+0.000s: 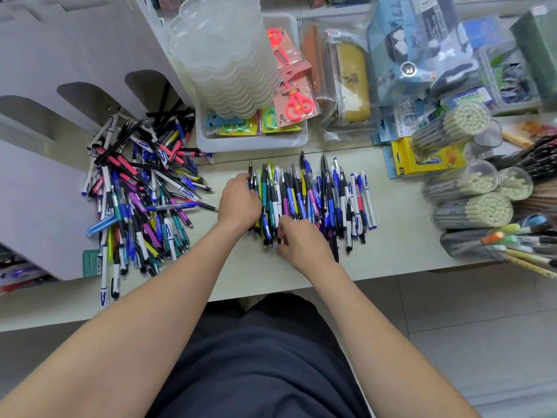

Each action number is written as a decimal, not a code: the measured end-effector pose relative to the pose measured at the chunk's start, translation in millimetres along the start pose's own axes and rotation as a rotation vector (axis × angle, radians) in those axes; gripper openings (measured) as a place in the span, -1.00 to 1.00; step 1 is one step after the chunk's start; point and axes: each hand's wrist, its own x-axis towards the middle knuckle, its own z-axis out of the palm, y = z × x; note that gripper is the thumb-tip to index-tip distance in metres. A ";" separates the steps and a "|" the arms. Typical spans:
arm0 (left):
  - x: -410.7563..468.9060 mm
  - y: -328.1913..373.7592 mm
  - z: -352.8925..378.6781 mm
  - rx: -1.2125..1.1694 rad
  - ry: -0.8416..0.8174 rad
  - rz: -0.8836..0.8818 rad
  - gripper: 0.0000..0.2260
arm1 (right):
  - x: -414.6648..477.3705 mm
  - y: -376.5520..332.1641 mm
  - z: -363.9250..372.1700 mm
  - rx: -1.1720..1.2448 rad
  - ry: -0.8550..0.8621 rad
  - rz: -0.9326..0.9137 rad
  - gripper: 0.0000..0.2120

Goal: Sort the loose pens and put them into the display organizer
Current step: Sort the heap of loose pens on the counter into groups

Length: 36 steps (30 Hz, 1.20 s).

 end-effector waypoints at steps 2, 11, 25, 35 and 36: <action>3.7 1.6 -1.9 0.039 -0.039 0.019 -0.57 | 2.3 3.0 0.3 0.013 0.055 -0.012 -0.70; -3.7 -13.7 -11.9 -0.026 -0.173 -0.024 -0.39 | 16.8 -9.8 11.0 -0.189 0.202 -0.228 -0.15; -10.2 -30.7 -18.5 -0.055 -0.226 -0.011 -0.58 | 31.7 -16.1 17.4 -0.233 0.126 -0.275 -0.19; -15.8 -37.8 -28.2 -0.232 -0.284 -0.079 -0.46 | 22.9 -17.1 16.7 -0.234 0.216 -0.290 -0.33; -16.0 -37.0 -29.4 -0.217 -0.263 -0.063 -0.49 | 23.9 -17.5 16.9 -0.236 0.237 -0.289 -0.36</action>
